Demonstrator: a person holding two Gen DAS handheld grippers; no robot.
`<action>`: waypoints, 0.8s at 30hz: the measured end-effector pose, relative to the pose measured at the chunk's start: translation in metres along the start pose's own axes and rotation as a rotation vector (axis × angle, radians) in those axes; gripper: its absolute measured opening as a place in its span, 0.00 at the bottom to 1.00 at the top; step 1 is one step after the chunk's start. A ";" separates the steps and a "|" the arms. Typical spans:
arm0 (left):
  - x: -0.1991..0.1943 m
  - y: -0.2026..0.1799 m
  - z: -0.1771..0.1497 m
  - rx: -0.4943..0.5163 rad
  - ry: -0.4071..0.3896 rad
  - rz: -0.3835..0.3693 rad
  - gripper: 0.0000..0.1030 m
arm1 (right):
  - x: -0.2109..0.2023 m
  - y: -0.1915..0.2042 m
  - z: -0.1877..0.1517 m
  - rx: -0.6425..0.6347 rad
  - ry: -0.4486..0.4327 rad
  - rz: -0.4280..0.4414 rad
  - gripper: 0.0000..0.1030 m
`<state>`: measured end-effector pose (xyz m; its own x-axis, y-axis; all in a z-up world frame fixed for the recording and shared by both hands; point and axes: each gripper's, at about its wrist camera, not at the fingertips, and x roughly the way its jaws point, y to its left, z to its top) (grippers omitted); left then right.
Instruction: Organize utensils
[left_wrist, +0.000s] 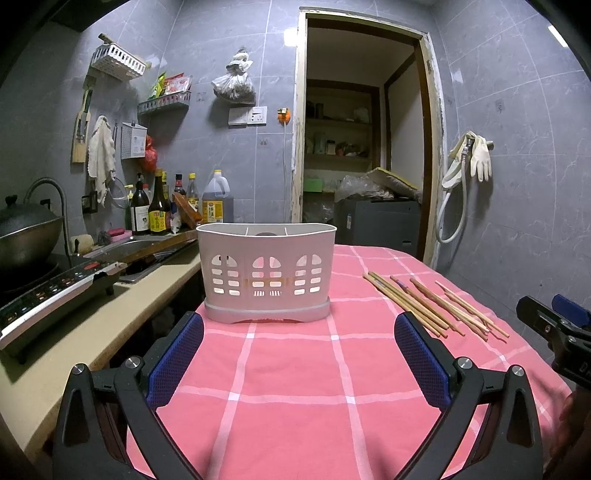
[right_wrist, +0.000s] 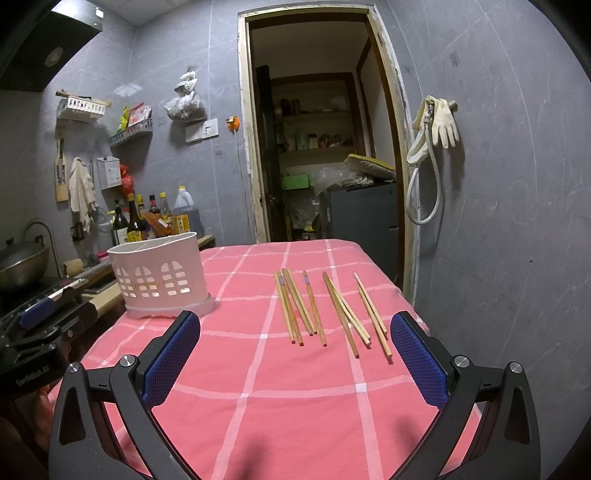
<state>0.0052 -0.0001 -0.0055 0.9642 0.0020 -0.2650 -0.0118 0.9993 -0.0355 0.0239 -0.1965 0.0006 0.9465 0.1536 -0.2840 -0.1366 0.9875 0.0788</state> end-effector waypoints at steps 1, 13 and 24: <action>0.000 0.000 0.000 0.000 0.000 0.000 0.98 | 0.000 0.000 0.000 0.000 0.000 0.000 1.00; 0.001 0.000 -0.001 0.000 0.002 -0.001 0.98 | 0.000 0.000 0.001 0.001 0.002 0.001 1.00; 0.003 0.001 -0.002 -0.002 0.003 -0.002 0.98 | 0.000 0.000 0.001 0.000 0.004 0.002 1.00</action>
<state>0.0073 0.0004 -0.0086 0.9634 0.0001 -0.2681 -0.0106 0.9992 -0.0375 0.0240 -0.1966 0.0014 0.9451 0.1555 -0.2873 -0.1384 0.9872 0.0792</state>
